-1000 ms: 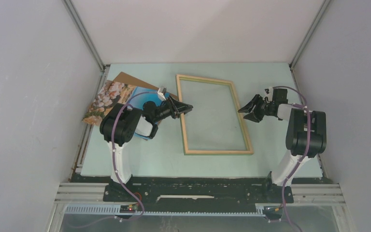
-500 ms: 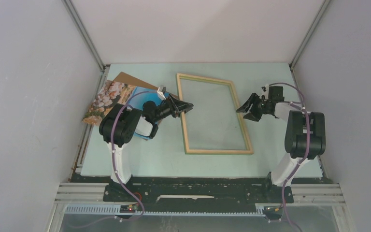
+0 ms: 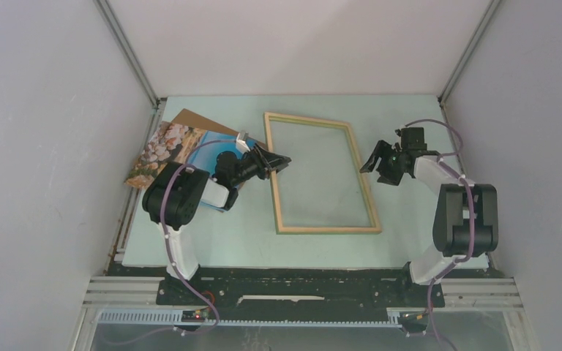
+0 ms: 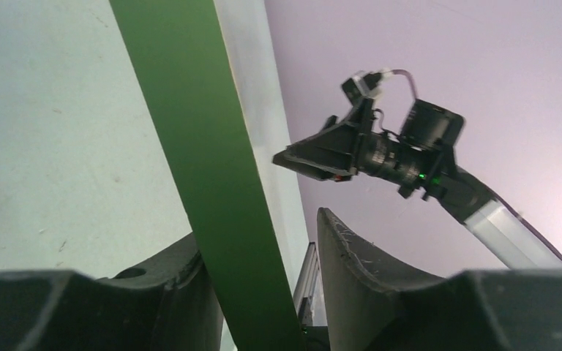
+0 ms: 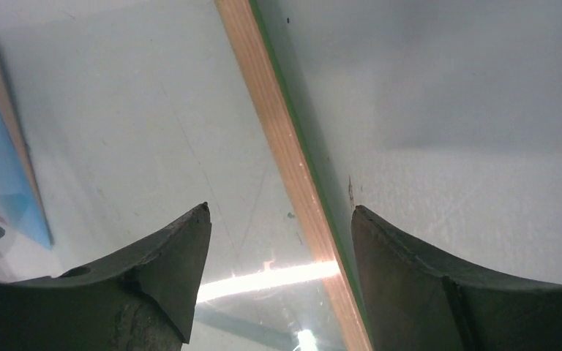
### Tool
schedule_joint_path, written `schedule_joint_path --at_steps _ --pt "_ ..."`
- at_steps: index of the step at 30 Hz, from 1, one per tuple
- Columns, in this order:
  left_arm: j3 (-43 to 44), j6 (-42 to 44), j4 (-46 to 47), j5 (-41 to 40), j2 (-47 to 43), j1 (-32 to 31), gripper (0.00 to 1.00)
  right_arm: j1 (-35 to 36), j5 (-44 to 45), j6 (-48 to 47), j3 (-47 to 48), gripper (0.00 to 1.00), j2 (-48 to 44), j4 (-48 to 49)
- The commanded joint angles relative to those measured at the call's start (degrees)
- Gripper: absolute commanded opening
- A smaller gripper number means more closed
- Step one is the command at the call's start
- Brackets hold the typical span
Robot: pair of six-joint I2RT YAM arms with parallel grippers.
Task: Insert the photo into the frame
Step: Adjust the photo frame item on the photo frame.
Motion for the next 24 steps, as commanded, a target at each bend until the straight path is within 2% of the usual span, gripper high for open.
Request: schedule_joint_path --at_steps 1,5,10,14,17,22,24 --pt "-0.72 4.6 -2.18 -2.2 -4.81 -0.35 0.45 3.25 8.88 -2.18 1.7 0.79 -6.85 -4.1" --pt "-1.01 6.31 -3.89 -2.64 -6.06 -0.44 0.39 11.36 11.25 -3.37 1.8 0.82 -11.95 -7.05" --pt "-1.84 8.26 -5.88 -2.98 -8.01 -0.5 0.32 22.36 8.94 -1.53 -0.45 0.82 -18.55 -9.51" --pt "-2.08 6.99 -3.84 -2.7 -7.85 -0.53 0.27 30.9 11.89 -0.1 -1.11 0.82 -21.84 -12.6" --pt "-2.25 6.27 -2.18 -2.61 -7.8 -0.69 0.27 34.54 8.94 2.23 -3.08 0.82 -23.74 -12.61" --pt "-2.87 6.66 -0.71 -3.6 -8.06 -1.05 0.27 35.12 0.75 19.52 -12.03 0.81 -32.07 -4.82" --pt "-2.96 6.48 -0.06 -3.96 -7.68 -1.16 0.26 35.53 0.9 27.45 -16.77 0.82 -38.06 0.19"
